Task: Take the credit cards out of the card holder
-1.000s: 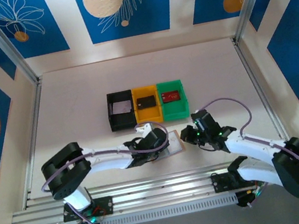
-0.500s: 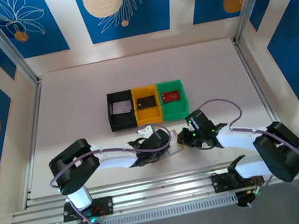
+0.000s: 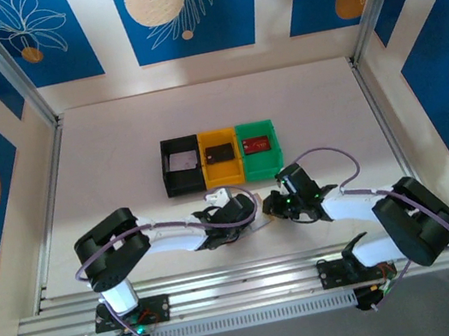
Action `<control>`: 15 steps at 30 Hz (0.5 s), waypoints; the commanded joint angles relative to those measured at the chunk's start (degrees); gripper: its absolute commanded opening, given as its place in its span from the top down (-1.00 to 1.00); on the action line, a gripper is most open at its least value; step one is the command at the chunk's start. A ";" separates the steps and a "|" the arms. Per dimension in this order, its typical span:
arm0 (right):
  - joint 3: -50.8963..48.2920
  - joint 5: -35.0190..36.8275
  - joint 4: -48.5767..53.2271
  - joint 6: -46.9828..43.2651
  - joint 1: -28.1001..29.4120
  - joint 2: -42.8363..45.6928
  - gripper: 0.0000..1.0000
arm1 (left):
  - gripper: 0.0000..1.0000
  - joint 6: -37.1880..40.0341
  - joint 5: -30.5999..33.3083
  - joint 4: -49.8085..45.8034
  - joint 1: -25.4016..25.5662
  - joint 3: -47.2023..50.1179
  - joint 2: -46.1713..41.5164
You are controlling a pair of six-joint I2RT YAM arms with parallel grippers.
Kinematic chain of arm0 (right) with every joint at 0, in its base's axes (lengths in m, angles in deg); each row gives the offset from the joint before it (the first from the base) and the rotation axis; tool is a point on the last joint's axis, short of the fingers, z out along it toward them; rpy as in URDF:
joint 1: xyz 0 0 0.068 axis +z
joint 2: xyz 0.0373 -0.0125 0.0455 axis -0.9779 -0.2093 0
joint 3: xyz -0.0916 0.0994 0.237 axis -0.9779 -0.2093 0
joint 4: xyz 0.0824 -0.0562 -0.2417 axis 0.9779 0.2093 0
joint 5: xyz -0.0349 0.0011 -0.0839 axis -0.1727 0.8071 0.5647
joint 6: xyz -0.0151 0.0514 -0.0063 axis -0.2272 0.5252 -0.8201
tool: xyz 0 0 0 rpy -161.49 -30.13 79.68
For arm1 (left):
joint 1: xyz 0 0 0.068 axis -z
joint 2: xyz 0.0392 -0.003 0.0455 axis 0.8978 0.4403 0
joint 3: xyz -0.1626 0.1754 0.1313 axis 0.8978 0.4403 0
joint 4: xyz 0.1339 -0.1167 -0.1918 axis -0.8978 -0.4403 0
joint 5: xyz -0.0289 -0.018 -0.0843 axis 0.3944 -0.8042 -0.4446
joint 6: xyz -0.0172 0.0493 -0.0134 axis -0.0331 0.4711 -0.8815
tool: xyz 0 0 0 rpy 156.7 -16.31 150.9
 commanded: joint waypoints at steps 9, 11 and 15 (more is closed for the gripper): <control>-0.16 -2.10 1.36 1.11 2.66 -3.51 0.77 | 0.60 -1.38 -1.38 0.65 0.74 1.45 1.42; -0.24 -2.58 1.13 1.45 2.75 -3.35 0.77 | 0.60 -1.44 -1.30 0.83 0.69 1.66 1.59; 0.01 -3.73 1.07 1.77 2.84 -3.23 0.77 | 0.60 -1.17 -1.22 0.96 0.78 1.58 1.61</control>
